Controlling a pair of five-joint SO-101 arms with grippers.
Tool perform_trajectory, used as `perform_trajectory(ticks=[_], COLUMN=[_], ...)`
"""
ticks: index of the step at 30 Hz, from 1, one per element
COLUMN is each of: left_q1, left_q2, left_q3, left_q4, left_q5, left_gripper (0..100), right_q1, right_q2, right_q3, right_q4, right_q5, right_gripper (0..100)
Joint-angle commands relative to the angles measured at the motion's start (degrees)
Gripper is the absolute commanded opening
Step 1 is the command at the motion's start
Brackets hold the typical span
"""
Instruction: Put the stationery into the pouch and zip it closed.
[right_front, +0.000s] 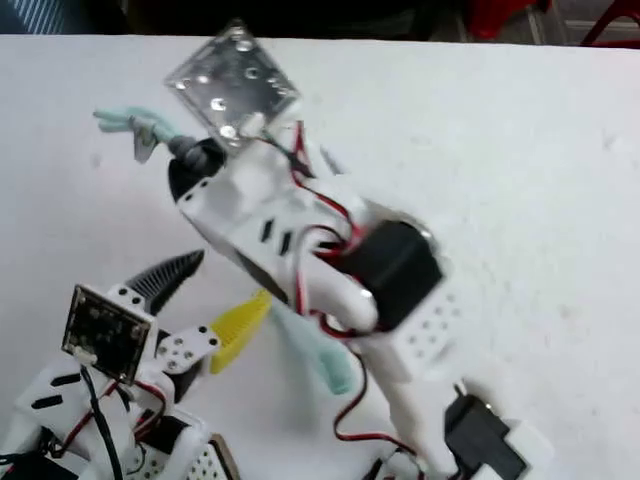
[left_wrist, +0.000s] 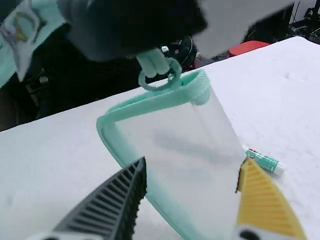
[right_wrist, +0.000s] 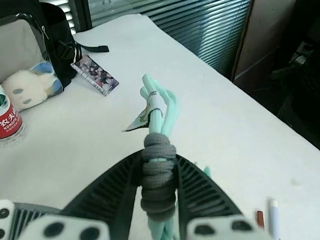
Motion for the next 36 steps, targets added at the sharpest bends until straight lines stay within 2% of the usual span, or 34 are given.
perform_trajectory(ticks=[1, 6, 14, 17, 25, 30, 36], left_q1=[0.2, 0.2, -7.3, -8.7, -17.5, -18.0, -18.0], left_q2=[-0.2, -0.2, -0.5, -0.5, -0.6, -0.6, -1.0], left_q3=[3.2, 8.6, 15.1, 15.5, 18.4, 18.8, 17.2], left_q4=[-6.2, -11.9, -17.1, -16.8, -15.4, -13.6, -9.0], left_q5=[0.8, 0.4, 2.2, 4.6, 4.6, 4.6, 4.4], left_gripper=[31, 31, 30, 30, 30, 30, 30], right_q1=[-2.0, -5.0, -5.1, -5.1, -5.0, -4.7, 0.0], right_q2=[0.6, 0.7, -0.7, -2.6, -7.2, -6.0, -4.2], right_q3=[-5.1, -6.9, -7.0, -7.8, -7.6, -7.6, -7.6], right_q4=[-1.6, -1.6, 2.3, 2.4, 4.4, 6.6, 6.8], right_q5=[-0.4, -0.4, -0.4, -0.4, -0.4, -0.2, -0.4], right_gripper=[1.6, 1.6, 1.6, 1.6, 1.6, 1.6, 1.6])
